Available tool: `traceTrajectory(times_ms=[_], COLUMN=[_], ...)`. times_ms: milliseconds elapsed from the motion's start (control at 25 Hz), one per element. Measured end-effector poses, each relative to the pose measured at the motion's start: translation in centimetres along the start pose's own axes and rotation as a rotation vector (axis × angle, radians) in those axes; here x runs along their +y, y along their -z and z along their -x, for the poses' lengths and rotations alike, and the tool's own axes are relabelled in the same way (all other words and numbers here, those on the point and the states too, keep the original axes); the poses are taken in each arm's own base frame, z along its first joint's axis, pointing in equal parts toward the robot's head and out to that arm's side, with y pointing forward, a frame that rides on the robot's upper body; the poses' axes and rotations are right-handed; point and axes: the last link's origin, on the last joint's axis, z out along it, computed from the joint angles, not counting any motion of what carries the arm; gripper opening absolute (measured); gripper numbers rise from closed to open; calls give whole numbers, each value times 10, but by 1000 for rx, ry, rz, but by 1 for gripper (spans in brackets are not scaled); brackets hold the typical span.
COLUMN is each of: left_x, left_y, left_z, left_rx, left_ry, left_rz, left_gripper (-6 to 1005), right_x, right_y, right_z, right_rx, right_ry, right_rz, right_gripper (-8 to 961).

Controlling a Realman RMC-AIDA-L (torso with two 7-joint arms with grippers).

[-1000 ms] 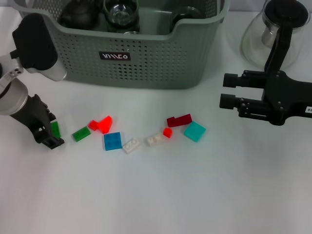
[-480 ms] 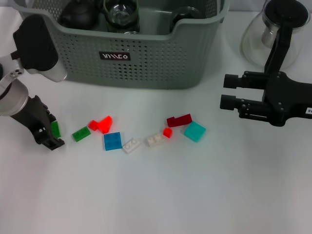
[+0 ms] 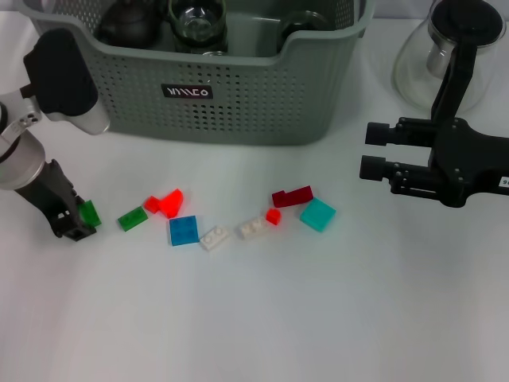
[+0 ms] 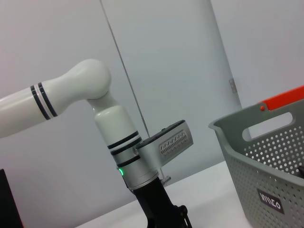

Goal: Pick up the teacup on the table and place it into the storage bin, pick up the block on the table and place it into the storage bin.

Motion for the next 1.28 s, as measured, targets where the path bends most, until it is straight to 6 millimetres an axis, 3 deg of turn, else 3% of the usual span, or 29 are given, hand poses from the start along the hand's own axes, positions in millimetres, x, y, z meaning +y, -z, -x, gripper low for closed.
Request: traceTrajectory(times_ms=[160, 440, 560, 760, 960, 1160, 1280], left_x=[-3, -4, -5, -7, -12, -26, -40], left_y=[1, 8, 26, 66, 93, 115, 130], left_z=[0, -1, 1, 13, 25, 18, -1], left_rx=[1, 12, 88, 377, 746, 1160, 1339], left_ry=[12, 18, 24, 23, 22, 73, 158], left_rz=[-8, -8, 25, 192, 373, 446, 418], left_gripper=[458, 406, 406, 405, 405, 405, 406], right_x=[0, 0, 0, 0, 0, -1, -1], right_y=[0, 0, 1, 1, 1, 1, 0], right_z=[0, -1, -1, 0, 0, 0, 2], right_rx=[1, 1, 2, 2, 0, -1, -1], right_ry=[0, -1, -1, -1, 0, 0, 4], right_rz=[0, -2, -4, -4, -4, -4, -2], right_gripper=[614, 614, 613, 614, 613, 614, 614])
